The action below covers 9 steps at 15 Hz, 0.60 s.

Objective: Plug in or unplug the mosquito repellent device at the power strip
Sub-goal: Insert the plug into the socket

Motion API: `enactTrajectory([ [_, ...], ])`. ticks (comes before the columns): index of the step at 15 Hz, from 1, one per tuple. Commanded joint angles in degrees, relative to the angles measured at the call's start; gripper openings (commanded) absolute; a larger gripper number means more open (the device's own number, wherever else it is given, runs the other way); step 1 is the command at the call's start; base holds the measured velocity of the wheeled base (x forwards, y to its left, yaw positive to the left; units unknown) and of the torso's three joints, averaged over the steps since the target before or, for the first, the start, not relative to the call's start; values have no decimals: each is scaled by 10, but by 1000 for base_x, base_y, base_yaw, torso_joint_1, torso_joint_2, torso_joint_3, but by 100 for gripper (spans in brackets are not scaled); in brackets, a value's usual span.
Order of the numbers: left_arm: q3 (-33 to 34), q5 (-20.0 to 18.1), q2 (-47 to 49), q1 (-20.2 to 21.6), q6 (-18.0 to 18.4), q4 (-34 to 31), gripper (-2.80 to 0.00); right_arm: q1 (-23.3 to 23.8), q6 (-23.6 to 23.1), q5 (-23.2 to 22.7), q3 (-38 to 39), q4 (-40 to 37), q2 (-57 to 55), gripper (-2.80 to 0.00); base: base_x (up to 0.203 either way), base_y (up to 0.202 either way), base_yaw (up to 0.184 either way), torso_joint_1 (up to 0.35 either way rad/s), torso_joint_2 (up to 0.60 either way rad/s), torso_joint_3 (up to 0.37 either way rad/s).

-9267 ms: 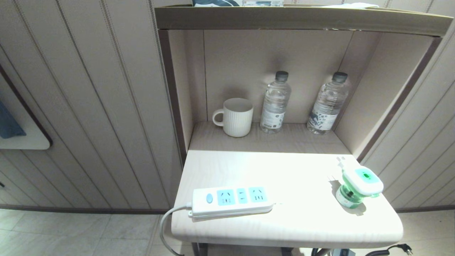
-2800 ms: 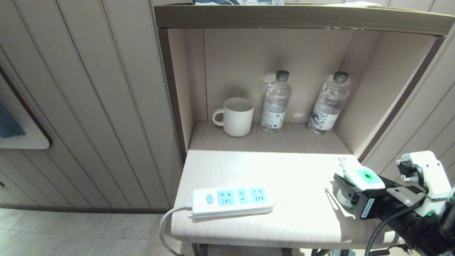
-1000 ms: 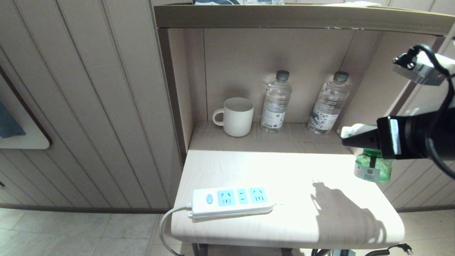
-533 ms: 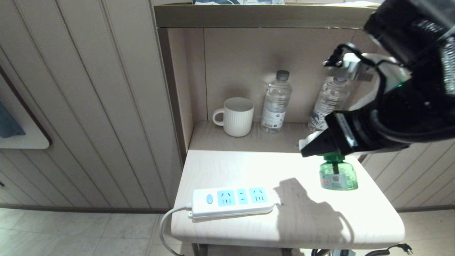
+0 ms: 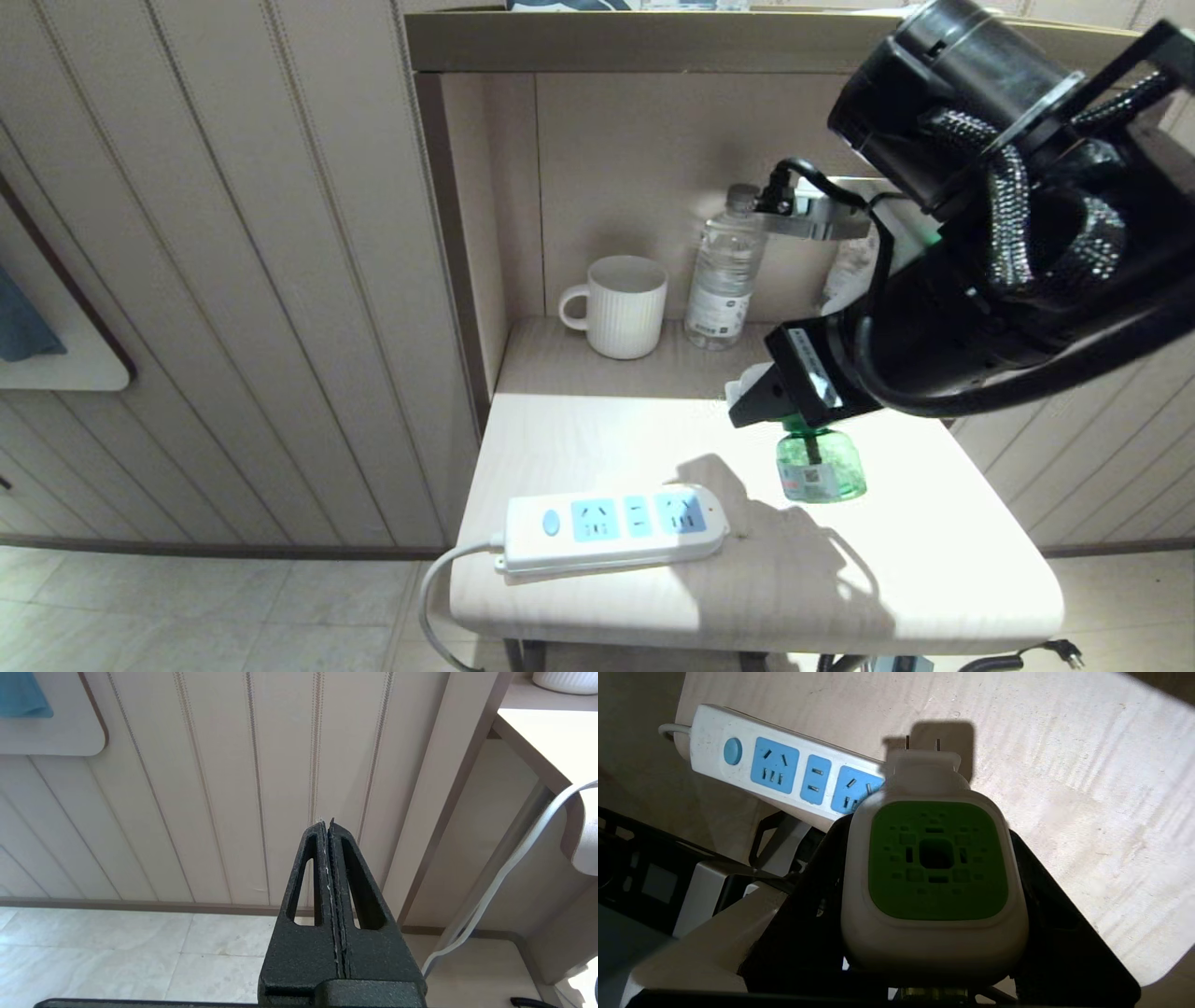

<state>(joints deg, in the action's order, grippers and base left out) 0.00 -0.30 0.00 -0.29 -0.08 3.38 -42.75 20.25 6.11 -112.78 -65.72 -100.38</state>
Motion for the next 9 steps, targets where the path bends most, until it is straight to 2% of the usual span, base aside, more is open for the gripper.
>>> enactTrajectory([
  [1,0,0,0,-1,0,1,-280,-6,-5,5,2,-8,12,-280,0,0,0,0,0,0],
  [6,0,0,0,0,0,1,-280,-36,-7,6,3,-40,-4,-280,0,0,0,0,0,0],
  [9,0,0,0,0,0,1,-280,-37,-5,5,3,-45,-22,-280,0,0,0,107,-263,-147],
])
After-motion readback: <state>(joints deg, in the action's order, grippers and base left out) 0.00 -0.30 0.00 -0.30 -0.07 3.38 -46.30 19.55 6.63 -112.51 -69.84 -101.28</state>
